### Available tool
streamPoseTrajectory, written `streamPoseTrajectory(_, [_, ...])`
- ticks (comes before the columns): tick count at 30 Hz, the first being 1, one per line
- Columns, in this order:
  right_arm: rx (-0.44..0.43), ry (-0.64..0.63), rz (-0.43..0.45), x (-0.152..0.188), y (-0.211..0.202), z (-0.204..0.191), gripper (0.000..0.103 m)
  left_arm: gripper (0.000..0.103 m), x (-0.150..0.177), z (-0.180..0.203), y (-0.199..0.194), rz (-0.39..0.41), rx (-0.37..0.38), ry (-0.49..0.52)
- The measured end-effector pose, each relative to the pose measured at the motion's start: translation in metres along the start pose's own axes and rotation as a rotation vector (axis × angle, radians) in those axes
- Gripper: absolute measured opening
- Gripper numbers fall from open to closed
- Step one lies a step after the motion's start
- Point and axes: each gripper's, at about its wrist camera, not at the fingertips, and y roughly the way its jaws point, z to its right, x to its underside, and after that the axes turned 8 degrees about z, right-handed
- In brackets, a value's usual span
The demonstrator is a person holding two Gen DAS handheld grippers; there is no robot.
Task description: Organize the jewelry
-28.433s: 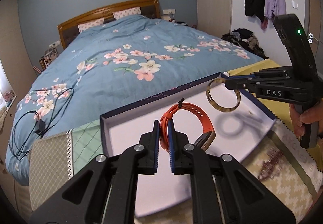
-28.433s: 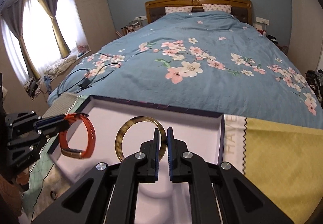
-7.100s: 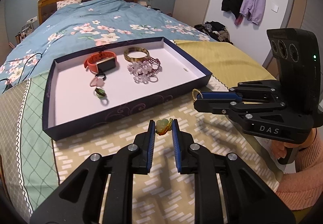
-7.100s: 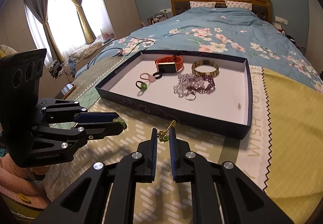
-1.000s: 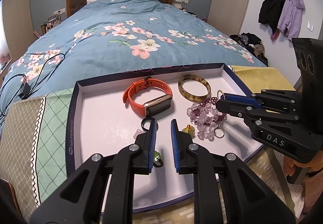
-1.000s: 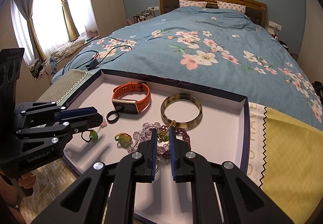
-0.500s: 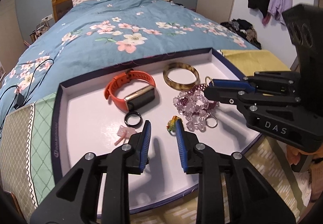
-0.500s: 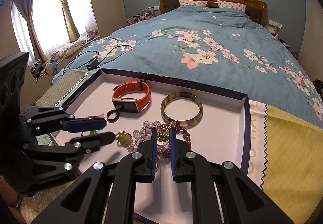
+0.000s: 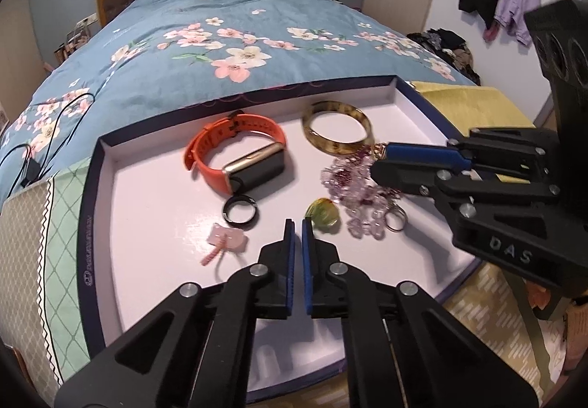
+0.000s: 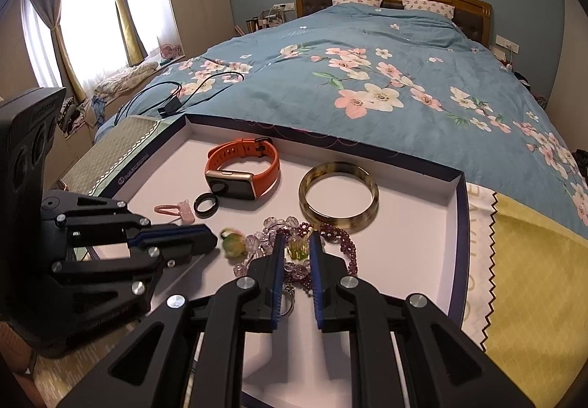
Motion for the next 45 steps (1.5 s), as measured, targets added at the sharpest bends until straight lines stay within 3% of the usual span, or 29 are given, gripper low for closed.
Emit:
streamPoseTrajectory(11, [-0.007,0.021,0.016,0.001,-0.01,0.002,0.013,0.007,0.001,-0.002,-0.011,0.028,-0.009,-0.009])
streamPoseTrajectory(13, [-0.009,0.024,0.02,0.002,-0.011,0.002,0.018,0.01,0.001,-0.002,-0.017,0.043,-0.02,-0.005])
streamPoseTrajectory(19, [-0.016,0.039,0.051,0.006,-0.026,0.0,0.035,0.037,0.002,-0.003,-0.042,0.103,-0.047,-0.01])
streamPoseTrajectory(21, [-0.018,0.046,0.064,0.007,-0.032,-0.001,0.041,0.041,0.004,-0.004,-0.053,0.125,-0.057,-0.011])
streamPoseTrajectory(23, [-0.017,0.055,0.079,0.009,-0.038,-0.001,0.049,0.056,0.006,-0.005,-0.063,0.147,-0.07,-0.022])
streamPoseTrajectory(25, [-0.017,0.066,0.098,0.013,-0.045,-0.002,0.057,0.06,0.01,-0.007,-0.076,0.171,-0.078,-0.03])
streamPoseTrajectory(28, [0.0,0.072,0.119,0.02,-0.055,-0.004,0.066,0.069,0.019,-0.008,-0.093,0.202,-0.101,-0.041])
streamPoseTrajectory(31, [0.02,0.073,0.142,0.027,-0.064,-0.007,0.074,0.087,0.028,-0.009,-0.106,0.225,-0.12,-0.056])
streamPoseTrajectory(33, [0.032,0.069,0.168,0.032,-0.072,-0.01,0.081,0.091,0.033,-0.01,-0.116,0.244,-0.131,-0.06])
streamPoseTrajectory(34, [0.039,0.067,0.179,0.033,-0.075,-0.011,0.085,0.098,0.036,-0.011,-0.12,0.253,-0.14,-0.065])
streamPoseTrajectory(42, [0.092,0.041,0.263,0.049,-0.103,-0.026,0.096,0.098,0.058,-0.009,-0.154,0.336,-0.194,-0.091])
streamPoseTrajectory(45, [0.095,0.044,0.287,0.056,-0.111,-0.03,0.096,0.098,0.066,-0.009,-0.167,0.366,-0.207,-0.106])
